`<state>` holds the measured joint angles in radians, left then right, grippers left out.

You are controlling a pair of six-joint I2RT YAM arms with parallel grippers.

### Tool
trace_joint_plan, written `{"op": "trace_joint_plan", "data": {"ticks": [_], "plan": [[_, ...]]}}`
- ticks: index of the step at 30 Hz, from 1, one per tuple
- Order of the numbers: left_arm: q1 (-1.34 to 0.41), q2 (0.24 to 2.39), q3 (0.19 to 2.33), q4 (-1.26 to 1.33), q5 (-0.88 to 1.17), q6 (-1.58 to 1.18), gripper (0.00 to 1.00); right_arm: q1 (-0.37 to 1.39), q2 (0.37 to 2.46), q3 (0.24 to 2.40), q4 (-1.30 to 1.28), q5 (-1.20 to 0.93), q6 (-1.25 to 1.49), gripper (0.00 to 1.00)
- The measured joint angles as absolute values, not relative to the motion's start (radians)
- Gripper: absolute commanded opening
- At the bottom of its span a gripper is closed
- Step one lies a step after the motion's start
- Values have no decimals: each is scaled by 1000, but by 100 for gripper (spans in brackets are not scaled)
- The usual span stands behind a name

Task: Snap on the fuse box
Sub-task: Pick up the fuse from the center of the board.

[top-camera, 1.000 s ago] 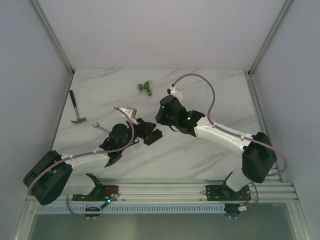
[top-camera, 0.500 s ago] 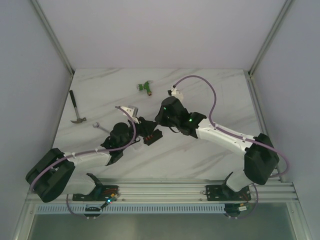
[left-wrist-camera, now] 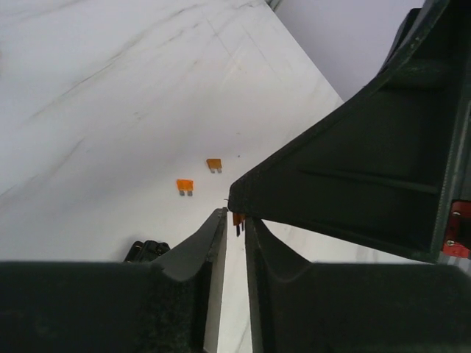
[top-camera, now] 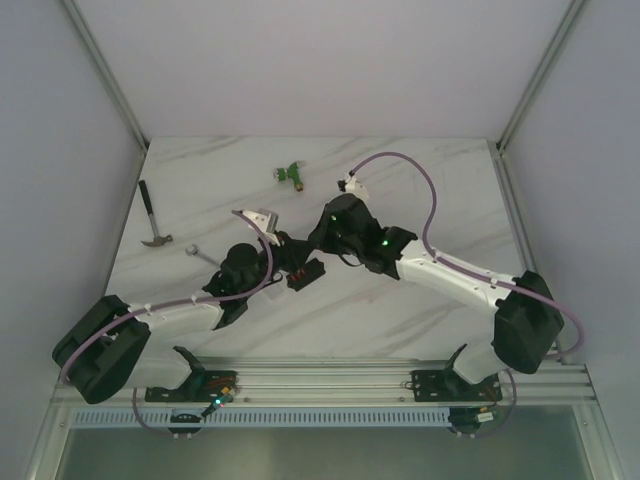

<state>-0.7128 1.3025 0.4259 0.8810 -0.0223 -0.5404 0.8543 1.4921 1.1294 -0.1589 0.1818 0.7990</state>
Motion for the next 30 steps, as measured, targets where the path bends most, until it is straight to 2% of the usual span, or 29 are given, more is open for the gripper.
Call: {"op": "trace_joint_plan", "data": {"ticks": [3,9,15,22,24,26,28,30], "plan": [[-715,1303,426,881,-12,-539,8,854,1487,1117,-150,179,802,24],[-715,1298,426,872,-4,-536,0,854,1455,1087,-129,176,807,26],[-715,1266,426,865,-4,-512,0,843,1412,1055,-99,165,787,48],[-659,1239,426,830,91,-468,0,741,1312,997,-9,82,610,62],[-621,1238,426,818,148,-460,0,709,1275,975,22,46,525,78],[-586,1237,429,805,210,-453,0,688,1242,964,38,12,434,85],[-558,1237,439,791,273,-447,0,674,1217,963,48,-19,350,89],[-539,1234,452,782,329,-443,0,661,1198,962,57,-59,276,88]]}}
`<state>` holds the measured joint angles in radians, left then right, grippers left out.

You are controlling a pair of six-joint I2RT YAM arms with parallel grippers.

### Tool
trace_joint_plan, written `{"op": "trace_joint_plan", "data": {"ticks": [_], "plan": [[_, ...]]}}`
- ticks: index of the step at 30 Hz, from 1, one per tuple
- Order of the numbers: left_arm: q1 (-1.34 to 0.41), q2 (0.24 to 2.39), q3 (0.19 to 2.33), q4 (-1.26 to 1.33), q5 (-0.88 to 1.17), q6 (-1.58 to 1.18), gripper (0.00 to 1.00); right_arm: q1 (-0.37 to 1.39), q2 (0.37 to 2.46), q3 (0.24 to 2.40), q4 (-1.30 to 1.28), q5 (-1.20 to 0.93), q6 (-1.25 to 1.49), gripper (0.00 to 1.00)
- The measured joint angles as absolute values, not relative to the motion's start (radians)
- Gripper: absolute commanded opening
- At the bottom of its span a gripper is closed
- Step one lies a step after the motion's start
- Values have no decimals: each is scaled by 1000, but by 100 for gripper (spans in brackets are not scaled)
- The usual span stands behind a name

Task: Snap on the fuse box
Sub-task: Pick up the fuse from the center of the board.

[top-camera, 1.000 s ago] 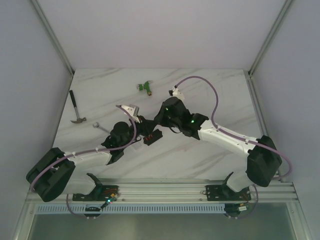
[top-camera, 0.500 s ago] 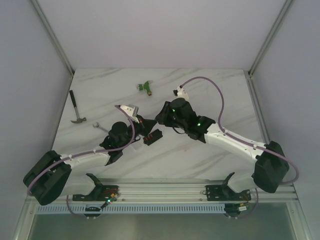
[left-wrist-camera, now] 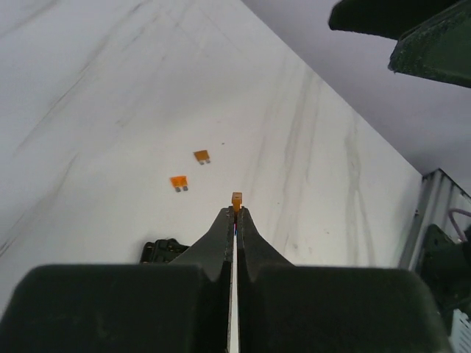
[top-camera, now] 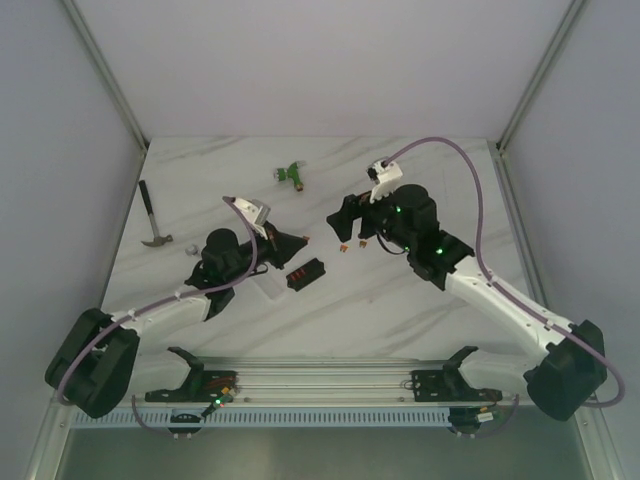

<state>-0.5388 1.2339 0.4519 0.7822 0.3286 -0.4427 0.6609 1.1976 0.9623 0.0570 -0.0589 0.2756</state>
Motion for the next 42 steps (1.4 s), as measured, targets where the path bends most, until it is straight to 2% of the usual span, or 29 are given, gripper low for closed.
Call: {"op": "trace_joint_plan", "data": {"ticks": [4,8,14,20,25,38,42], "plan": [[-509,1216,477,764,440,-438,0,620,1174,957,70,-198,139,78],[-495,1192,510,732,538,-426,0,575,1169,956,69,-376,27,75],[-495,1136,547,693,659,-412,0,542,1172,962,14,-640,-99,61],[-496,1118,571,691,741,-416,0,542,1202,997,-33,-834,-168,54],[-519,1118,590,691,776,-417,0,542,1224,1018,-44,-941,-197,50],[-570,1118,630,654,809,-390,0,542,1289,1086,-115,-1088,-252,23],[-572,1118,633,646,812,-386,0,542,1290,1088,-131,-1114,-267,19]]}}
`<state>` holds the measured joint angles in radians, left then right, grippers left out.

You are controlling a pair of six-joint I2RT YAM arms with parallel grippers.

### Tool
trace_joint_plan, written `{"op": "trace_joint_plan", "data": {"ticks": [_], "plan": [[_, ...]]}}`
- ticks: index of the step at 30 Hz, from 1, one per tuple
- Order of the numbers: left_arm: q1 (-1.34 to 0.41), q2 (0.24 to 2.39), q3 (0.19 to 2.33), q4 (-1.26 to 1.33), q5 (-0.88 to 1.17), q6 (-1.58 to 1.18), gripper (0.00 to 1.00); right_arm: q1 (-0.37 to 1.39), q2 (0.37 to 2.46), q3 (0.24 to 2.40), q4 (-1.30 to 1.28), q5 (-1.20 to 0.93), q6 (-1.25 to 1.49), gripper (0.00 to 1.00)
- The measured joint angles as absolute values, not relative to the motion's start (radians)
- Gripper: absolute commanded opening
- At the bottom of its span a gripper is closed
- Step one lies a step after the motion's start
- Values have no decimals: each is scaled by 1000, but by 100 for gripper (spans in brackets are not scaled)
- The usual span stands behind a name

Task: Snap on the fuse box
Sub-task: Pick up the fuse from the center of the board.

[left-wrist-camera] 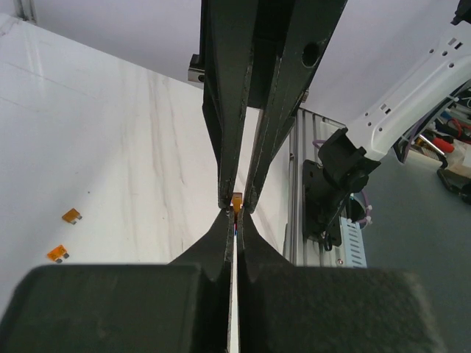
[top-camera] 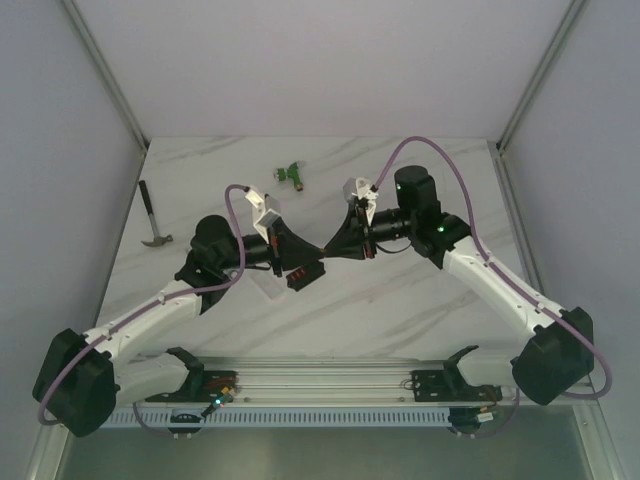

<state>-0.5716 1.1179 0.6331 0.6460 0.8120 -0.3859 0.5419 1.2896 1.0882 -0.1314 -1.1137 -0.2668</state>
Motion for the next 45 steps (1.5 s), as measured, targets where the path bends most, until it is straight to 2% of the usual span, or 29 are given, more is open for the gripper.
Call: {"op": "trace_joint_plan", "data": {"ticks": [7,10,12,18,25,29,37,45], "plan": [[-583,1118,635,641,819,-382,0,540,1290,1097,-169,-1141,-294,9],[-587,1118,635,642,823,-383,0,538,1291,1098,-179,-1153,-302,0],[-590,1118,635,641,823,-382,0,538,1295,1102,-188,-1159,-307,0],[-590,1117,635,612,784,-368,30,537,1308,1111,-203,-1121,-300,0],[-572,1072,588,559,604,-373,58,543,1334,1113,-205,-919,-230,0],[-510,1055,507,548,484,-428,66,568,1365,1113,-205,-747,-164,0],[-423,1146,474,486,355,-527,69,676,1462,1113,-222,-426,-44,0],[-384,1292,501,437,336,-580,64,770,1615,1164,-260,-201,51,0]]}}
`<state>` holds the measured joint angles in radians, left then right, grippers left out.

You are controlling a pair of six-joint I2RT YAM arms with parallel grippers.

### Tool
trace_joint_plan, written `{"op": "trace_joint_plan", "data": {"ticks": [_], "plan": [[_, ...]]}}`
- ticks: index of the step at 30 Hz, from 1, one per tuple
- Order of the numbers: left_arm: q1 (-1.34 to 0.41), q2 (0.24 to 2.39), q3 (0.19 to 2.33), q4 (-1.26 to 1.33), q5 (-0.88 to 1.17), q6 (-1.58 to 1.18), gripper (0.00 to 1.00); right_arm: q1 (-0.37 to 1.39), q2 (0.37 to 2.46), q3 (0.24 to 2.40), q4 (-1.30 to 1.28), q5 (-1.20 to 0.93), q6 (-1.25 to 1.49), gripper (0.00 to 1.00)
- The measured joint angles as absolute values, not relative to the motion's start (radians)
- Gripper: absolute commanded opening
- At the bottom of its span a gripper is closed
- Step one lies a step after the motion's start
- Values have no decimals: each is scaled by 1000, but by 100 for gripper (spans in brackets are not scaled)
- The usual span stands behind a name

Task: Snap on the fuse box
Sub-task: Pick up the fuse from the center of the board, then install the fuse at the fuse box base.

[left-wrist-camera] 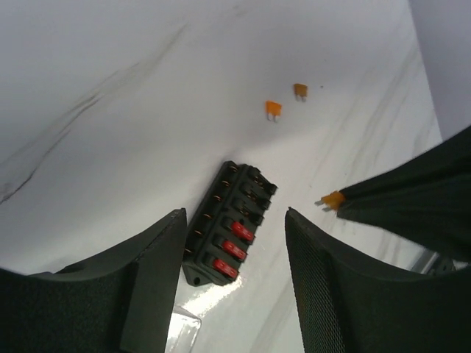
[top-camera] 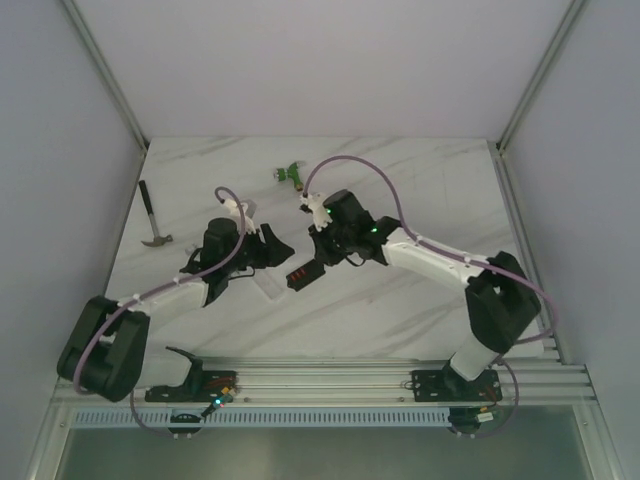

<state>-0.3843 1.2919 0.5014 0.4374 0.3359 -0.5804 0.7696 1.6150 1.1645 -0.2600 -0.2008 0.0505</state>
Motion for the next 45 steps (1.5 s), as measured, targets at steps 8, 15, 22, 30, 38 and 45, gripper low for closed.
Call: {"op": "trace_joint_plan", "data": {"ticks": [8,15,22,30,38,45], "plan": [[-353,1411,554,396,344,-624,66,835,1738,1242,-289,-72,90,0],[-352,1473,578,360,376,-666,66,871,1793,1296,-311,-1,105,0],[-352,1489,578,324,389,-688,64,891,1845,1319,-336,51,112,0],[-352,1512,578,310,394,-699,59,901,1864,1324,-340,74,123,0],[-352,1526,578,294,398,-703,54,909,1869,1324,-339,76,124,0],[-352,1540,578,290,408,-703,53,912,1885,1324,-336,80,123,0]]}}
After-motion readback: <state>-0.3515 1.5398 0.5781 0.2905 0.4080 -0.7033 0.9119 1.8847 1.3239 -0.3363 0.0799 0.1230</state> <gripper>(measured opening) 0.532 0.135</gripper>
